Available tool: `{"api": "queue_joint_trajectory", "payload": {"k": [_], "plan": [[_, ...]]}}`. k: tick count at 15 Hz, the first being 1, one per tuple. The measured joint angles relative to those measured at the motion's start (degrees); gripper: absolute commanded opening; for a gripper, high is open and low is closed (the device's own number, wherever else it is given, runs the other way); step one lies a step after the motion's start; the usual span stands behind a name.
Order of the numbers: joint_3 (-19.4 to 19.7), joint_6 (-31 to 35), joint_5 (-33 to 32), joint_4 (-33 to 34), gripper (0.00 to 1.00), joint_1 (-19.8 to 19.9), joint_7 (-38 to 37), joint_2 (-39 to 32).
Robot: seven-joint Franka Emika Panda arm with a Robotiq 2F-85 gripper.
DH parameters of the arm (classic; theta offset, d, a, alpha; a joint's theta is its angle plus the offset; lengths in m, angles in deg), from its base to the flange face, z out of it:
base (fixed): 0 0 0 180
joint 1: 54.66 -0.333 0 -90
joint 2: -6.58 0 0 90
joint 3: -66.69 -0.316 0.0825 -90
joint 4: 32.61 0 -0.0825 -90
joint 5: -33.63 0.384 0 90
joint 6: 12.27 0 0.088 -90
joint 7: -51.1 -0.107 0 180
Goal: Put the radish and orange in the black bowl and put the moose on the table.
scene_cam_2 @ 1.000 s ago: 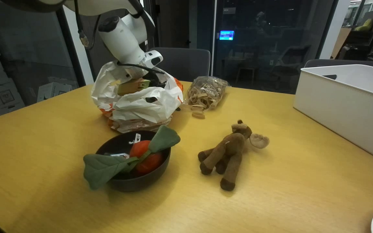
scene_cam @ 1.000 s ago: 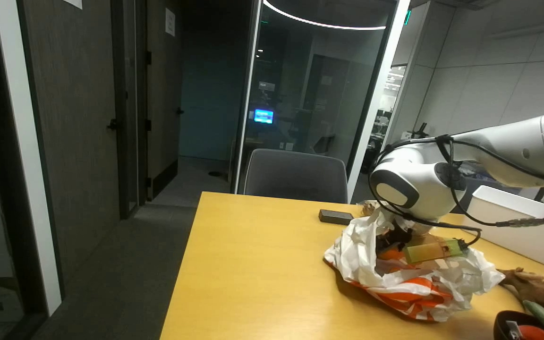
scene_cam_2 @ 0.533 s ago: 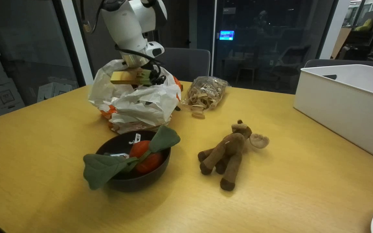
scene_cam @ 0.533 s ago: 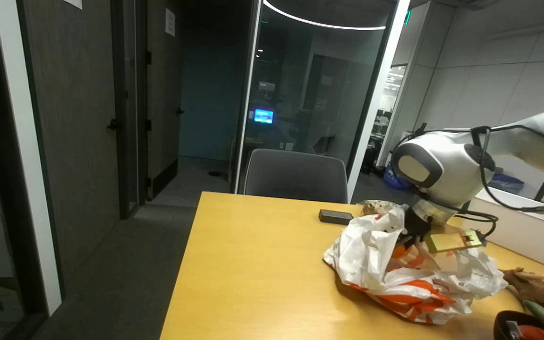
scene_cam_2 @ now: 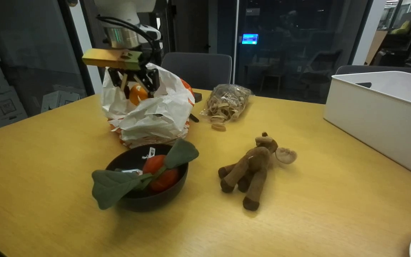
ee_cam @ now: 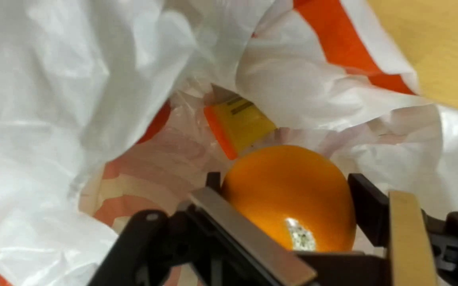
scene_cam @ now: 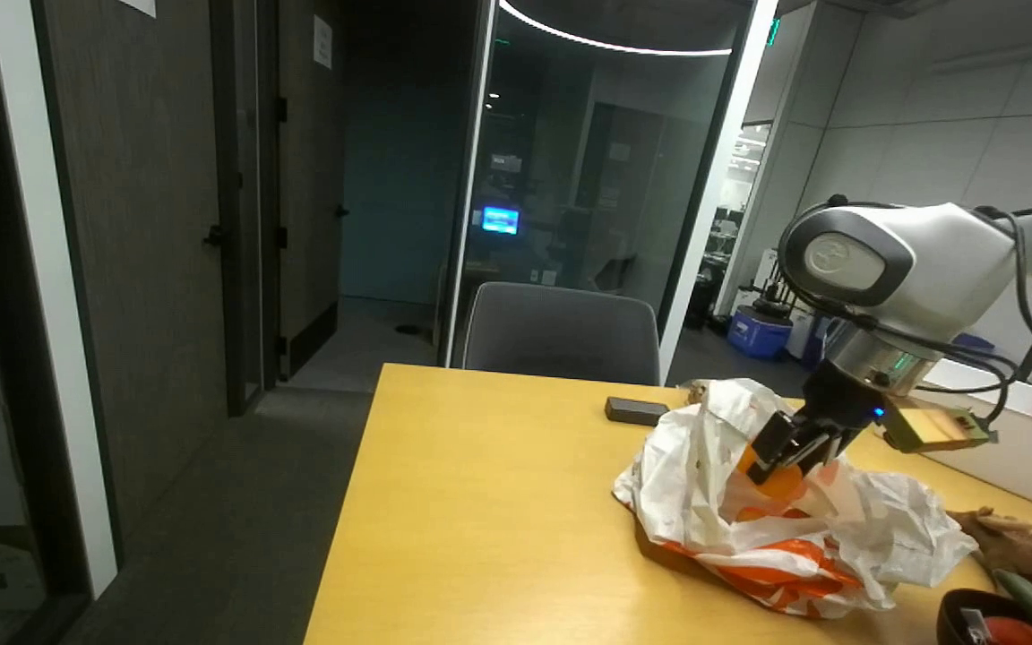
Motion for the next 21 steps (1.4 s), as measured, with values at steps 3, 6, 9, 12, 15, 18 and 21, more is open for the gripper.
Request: {"api": "queue_joint_trajectory", "payload": {"k": [3,6,9,12,15,18,21], "plan": [[-2.3,1.5,2.1,-1.7,0.54,5.2,0.1,2.4],[1.7,0.8,4.6,-3.9,0.54,9.1,0.1,8.4],[4.4,0.5,7.6,-5.3,0.54,12.5,0.1,13.7],[3.0,0.3,9.6,-7.2,0.54,18.1,0.1,16.5],[-2.3,0.3,9.7,-9.5,0.54,25.6,0.1,16.5],[-4.1,0.3,10.4,-13.1,0.54,30.8,0.1,16.5],[-6.4,0.3,11.2,-17.8,0.54,35.3,0.1,16.5]]}}
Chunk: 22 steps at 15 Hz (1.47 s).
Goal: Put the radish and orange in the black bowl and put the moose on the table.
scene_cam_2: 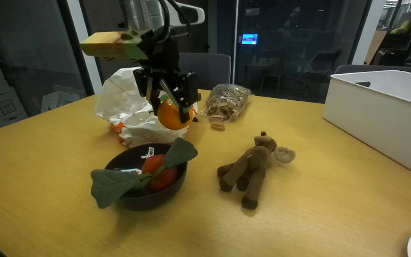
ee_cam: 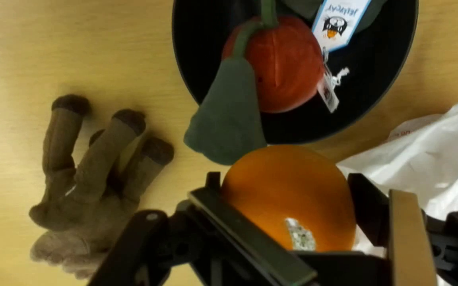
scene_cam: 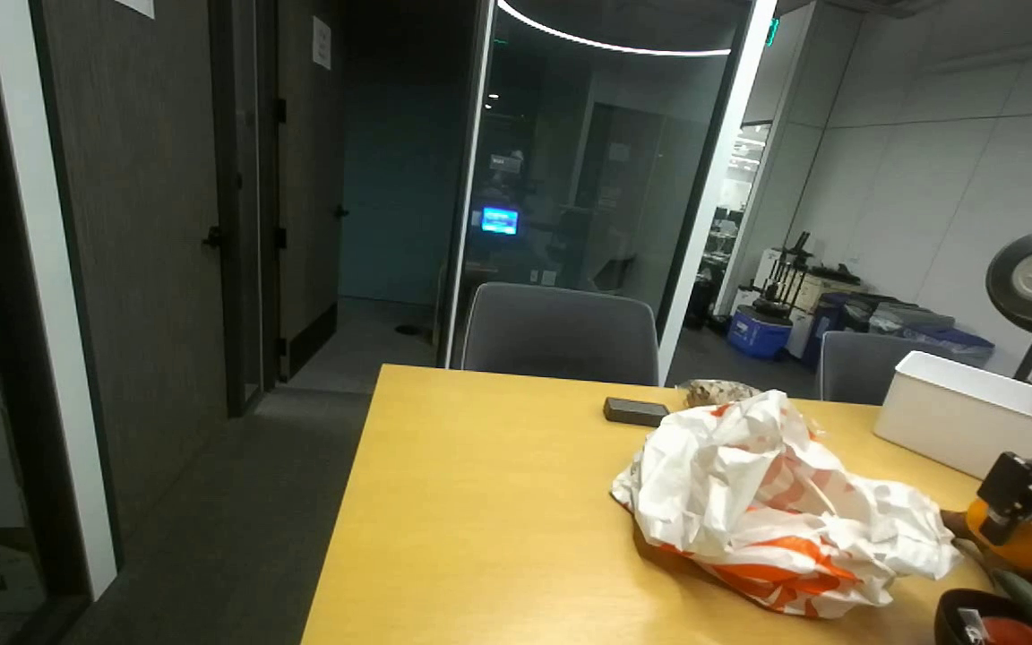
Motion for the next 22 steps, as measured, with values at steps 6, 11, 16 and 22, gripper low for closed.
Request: {"api": "queue_joint_trajectory", "payload": {"k": [6,11,16,22], "plan": [[-7.1,0.0,1.4,-8.1,0.54,7.1,-0.4,0.7],[-8.7,0.0,1.4,-12.7,1.0,7.0,-0.8,0.7],[-10.4,0.0,1.4,-13.8,1.0,7.4,-1.3,2.2],[-17.6,0.0,1.4,-13.6,1.0,14.6,-2.7,7.4]]}}
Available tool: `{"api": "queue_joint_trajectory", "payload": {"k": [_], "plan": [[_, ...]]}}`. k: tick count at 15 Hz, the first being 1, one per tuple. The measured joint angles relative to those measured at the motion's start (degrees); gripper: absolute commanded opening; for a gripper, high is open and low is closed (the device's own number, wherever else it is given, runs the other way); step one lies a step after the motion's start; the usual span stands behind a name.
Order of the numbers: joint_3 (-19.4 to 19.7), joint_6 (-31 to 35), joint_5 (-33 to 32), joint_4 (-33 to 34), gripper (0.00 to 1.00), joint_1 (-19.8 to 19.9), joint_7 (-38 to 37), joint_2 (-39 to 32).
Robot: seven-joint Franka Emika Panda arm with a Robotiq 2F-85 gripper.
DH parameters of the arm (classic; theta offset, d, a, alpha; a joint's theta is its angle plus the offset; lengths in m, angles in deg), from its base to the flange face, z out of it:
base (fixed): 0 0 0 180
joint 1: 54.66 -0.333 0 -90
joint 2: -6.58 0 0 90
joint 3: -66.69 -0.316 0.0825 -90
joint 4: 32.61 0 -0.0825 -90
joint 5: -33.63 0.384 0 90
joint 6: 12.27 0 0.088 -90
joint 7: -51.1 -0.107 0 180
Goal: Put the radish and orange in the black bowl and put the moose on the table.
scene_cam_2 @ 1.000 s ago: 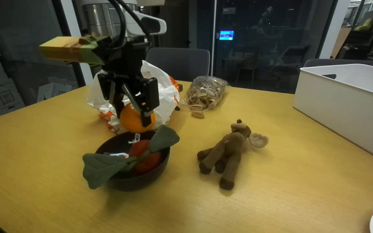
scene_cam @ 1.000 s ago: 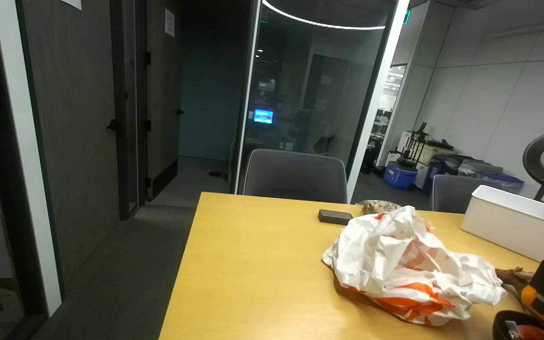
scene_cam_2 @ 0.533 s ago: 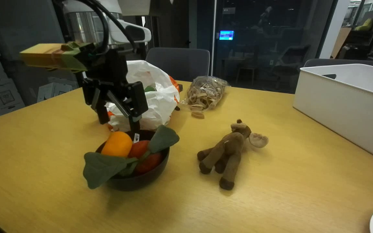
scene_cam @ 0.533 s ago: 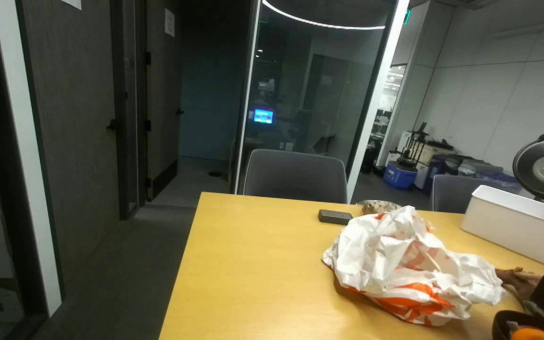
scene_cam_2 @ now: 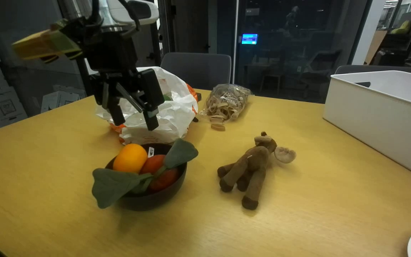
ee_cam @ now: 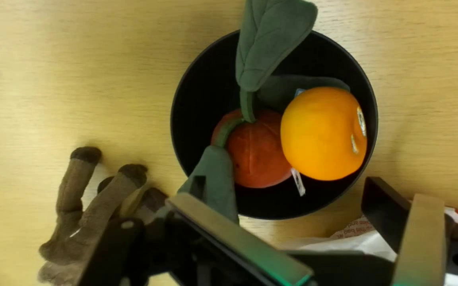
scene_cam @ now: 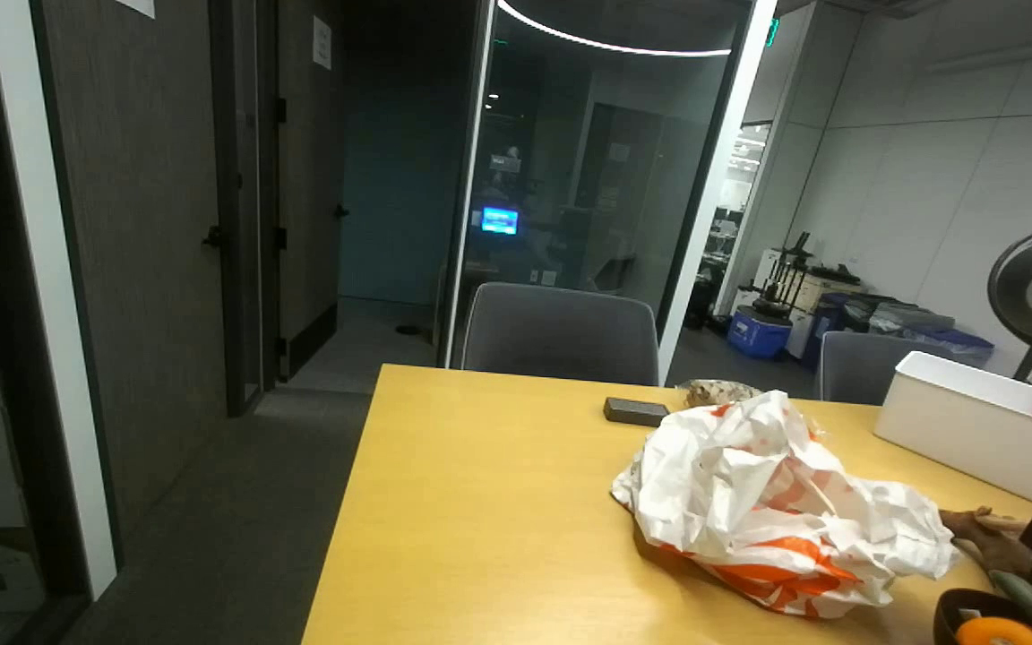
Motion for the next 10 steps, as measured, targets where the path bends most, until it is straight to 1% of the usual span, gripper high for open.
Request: {"api": "queue_joint_trajectory", "payload": {"k": [4,7,9,10], "plan": [[-7.2,0.0,-0.1,1.0,1.0,8.2,-0.9,3.7],[-12.8,0.0,-0.6,2.0,1.0,13.9,-1.7,4.4],[-15.5,-0.1,-0.9,2.1,1.0,16.3,-2.0,3.7],[-16.0,-0.1,-1.0,2.1,1.0,16.8,-2.0,3.4]]}}
